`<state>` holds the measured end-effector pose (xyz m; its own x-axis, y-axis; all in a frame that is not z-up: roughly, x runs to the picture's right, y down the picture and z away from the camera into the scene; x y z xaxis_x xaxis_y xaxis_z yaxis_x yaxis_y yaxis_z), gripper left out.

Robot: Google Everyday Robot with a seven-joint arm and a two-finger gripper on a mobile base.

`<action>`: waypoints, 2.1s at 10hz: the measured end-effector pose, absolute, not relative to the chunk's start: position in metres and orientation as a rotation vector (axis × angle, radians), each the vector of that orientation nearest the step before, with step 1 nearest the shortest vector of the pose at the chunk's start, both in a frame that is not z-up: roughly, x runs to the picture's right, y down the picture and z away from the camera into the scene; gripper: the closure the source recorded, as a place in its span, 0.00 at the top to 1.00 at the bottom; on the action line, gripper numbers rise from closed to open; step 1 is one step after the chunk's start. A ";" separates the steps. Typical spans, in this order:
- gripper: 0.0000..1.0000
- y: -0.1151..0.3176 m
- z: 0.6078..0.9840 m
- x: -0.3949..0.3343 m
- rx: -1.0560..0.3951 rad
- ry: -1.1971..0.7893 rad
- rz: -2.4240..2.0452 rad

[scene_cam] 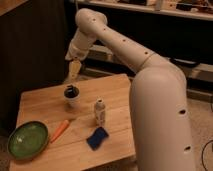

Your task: Move the arm in a circular motion

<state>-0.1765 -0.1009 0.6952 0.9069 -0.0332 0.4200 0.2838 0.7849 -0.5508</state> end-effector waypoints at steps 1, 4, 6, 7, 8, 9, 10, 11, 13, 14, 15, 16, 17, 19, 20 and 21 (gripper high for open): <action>0.80 -0.086 0.695 -0.180 -0.677 -0.294 -0.242; 0.80 -0.051 0.706 -0.165 -0.724 -0.201 -0.276; 0.80 -0.031 0.712 -0.150 -0.732 -0.270 -0.241; 0.80 -0.030 0.713 -0.145 -0.721 -0.305 -0.239; 0.80 -0.035 0.714 -0.145 -0.693 -0.358 -0.265; 0.80 -0.045 0.712 -0.150 -0.656 -0.412 -0.308; 0.80 -0.060 0.710 -0.157 -0.625 -0.450 -0.348; 0.80 -0.076 0.710 -0.166 -0.604 -0.476 -0.380; 0.80 -0.128 0.714 -0.194 -0.549 -0.511 -0.444; 0.80 -0.145 0.714 -0.203 -0.531 -0.519 -0.460; 0.80 -0.164 0.717 -0.209 -0.515 -0.513 -0.462; 0.80 -0.180 0.723 -0.209 -0.504 -0.509 -0.446; 0.80 -0.190 0.729 -0.211 -0.501 -0.503 -0.435; 0.80 -0.201 0.734 -0.201 -0.487 -0.495 -0.406; 0.80 -0.202 0.731 -0.194 -0.481 -0.492 -0.392; 0.80 -0.201 0.730 -0.183 -0.474 -0.488 -0.374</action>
